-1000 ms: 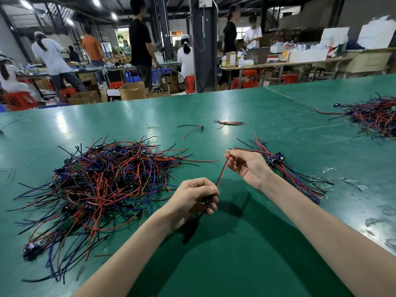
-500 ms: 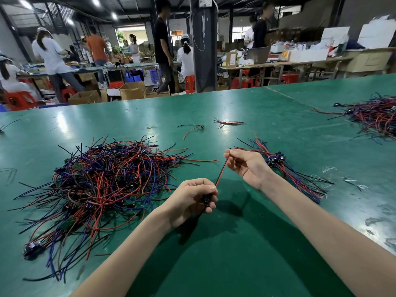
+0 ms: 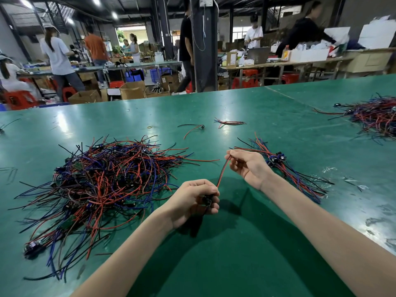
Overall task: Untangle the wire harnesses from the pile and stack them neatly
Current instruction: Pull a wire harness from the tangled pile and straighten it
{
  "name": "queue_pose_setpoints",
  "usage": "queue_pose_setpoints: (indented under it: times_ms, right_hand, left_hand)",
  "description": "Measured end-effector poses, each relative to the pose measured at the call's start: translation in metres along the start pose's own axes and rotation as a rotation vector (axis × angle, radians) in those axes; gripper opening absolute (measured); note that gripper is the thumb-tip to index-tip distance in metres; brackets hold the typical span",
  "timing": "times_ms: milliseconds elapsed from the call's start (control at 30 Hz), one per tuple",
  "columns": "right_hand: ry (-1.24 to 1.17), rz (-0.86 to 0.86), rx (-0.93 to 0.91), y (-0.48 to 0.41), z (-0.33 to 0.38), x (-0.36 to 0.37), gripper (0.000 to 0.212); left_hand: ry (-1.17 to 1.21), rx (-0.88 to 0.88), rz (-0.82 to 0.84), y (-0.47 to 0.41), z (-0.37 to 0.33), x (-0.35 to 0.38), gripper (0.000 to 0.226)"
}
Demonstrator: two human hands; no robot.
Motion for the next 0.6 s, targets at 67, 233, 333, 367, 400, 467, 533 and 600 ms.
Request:
queue_pose_setpoints:
  times_ms: [67,233,333,367,400,467,533,600]
  right_hand:
    - [-0.014,-0.004,0.001,0.000,0.000,-0.001,0.014]
    - [-0.060,0.018,-0.011,0.000,0.002,0.002,0.013]
    - [-0.068,0.044,0.014,0.001,0.000,0.007,0.015]
    - [-0.050,0.055,0.030,0.002,-0.001,0.010,0.015]
    - [-0.017,0.071,0.043,0.004,-0.003,0.013,0.015]
    - [0.094,0.129,0.058,0.009,-0.006,0.022,0.014]
    - [0.229,0.246,0.078,0.019,-0.012,0.037,0.013]
    - [0.323,0.403,0.109,0.035,-0.022,0.056,0.017]
  left_hand:
    - [-0.020,0.012,-0.027,0.000,0.001,-0.002,0.024]
    - [-0.034,0.049,-0.086,-0.003,0.000,-0.007,0.023]
    - [-0.046,0.102,-0.142,-0.004,-0.006,-0.015,0.025]
    - [-0.058,0.129,-0.162,-0.004,-0.010,-0.018,0.024]
    - [-0.074,0.163,-0.186,-0.004,-0.014,-0.022,0.024]
    - [-0.107,0.239,-0.253,-0.002,-0.025,-0.030,0.024]
    - [-0.117,0.311,-0.340,0.001,-0.038,-0.040,0.024]
    - [-0.088,0.365,-0.402,0.004,-0.047,-0.048,0.023]
Point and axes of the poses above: each hand's wrist, its own y-axis away from the middle knuckle, its own x-axis out of the palm, z = x × y, the point moved 9 cm from there along -y, towards the middle knuckle, and after that the axes turned 11 degrees about y, right-handed, at the moved point
